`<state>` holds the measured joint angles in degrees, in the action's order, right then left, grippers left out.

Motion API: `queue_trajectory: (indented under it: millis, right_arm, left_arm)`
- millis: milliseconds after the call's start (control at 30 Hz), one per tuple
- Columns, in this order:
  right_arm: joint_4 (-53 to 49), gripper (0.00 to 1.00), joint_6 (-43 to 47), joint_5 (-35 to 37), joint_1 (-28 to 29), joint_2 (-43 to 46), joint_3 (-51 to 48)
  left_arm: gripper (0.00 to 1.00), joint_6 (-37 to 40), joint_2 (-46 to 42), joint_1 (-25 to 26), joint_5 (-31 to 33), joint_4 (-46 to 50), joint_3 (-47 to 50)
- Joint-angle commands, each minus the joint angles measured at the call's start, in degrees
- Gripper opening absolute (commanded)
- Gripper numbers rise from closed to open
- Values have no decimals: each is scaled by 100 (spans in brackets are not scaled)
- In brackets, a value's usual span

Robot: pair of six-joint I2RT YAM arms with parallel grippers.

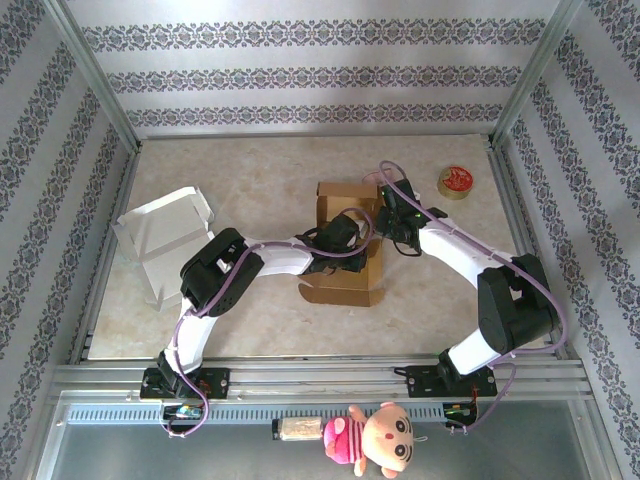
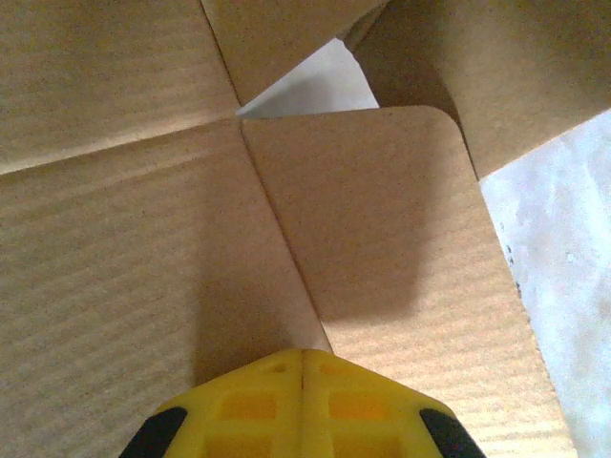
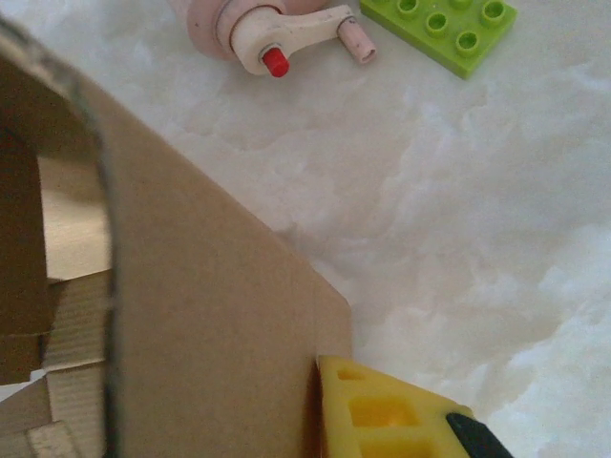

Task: Fold the paper box

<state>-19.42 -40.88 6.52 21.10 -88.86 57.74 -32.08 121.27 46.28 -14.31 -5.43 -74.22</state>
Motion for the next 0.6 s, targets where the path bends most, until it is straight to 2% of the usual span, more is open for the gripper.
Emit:
queue_trajectory:
  millis: [0,100,333,567]
  right_arm:
    - [-58,14,-199,-261,-48,189,316]
    - [-62,14,-72,-177,-54,145,285]
    - [81,14,316,213,-44,-74,138]
    - [54,14,458,349,-36,-253,152]
  left_arm:
    - [0,120,347,-67,206,482,97]
    - [0,149,269,-76,85,387,109]
    - [1,-40,-364,-80,-300,-521,416]
    - [4,-246,-455,-76,-475,-1028,469]
